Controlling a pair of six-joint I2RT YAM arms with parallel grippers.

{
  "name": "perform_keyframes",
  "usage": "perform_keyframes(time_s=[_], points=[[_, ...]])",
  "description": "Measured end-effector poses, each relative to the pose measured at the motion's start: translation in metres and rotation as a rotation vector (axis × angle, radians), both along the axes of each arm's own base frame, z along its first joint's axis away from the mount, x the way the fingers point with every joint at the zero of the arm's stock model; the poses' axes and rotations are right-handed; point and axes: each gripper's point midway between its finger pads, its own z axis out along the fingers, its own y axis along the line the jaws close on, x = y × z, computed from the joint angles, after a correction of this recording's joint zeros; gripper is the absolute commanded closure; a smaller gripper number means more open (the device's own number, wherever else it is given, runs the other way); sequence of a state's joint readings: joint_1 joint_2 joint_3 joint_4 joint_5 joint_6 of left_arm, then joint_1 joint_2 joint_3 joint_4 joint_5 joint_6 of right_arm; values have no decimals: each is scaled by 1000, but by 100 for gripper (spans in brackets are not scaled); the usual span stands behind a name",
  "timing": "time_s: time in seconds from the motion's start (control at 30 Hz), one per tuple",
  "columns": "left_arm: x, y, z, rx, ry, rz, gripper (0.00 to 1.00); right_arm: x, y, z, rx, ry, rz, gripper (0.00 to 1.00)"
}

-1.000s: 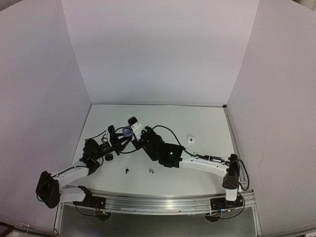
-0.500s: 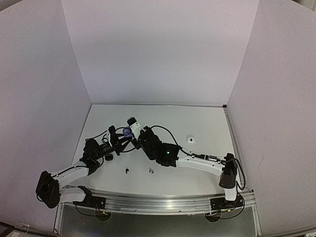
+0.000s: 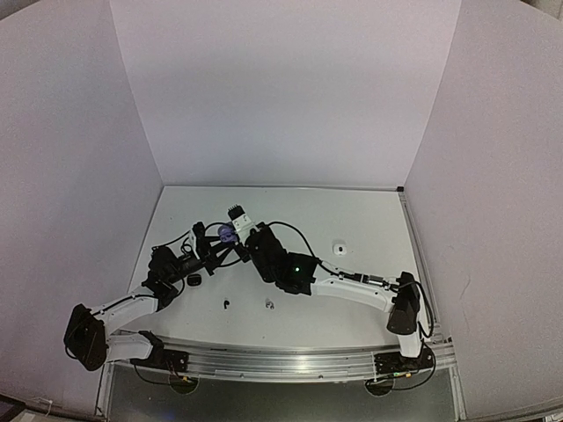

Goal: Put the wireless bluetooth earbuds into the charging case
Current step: Insert the right earbud into the right side groove of the charging case.

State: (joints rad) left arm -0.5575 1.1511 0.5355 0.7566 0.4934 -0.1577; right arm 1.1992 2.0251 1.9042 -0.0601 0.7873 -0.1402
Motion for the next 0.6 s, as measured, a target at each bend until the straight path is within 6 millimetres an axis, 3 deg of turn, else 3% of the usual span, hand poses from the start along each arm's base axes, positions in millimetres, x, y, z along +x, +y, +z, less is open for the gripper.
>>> perform_keyframes(time_s=[0.6], points=[[3, -2, -2, 12, 34, 1, 100, -3, 5, 12, 72, 19, 23, 100]])
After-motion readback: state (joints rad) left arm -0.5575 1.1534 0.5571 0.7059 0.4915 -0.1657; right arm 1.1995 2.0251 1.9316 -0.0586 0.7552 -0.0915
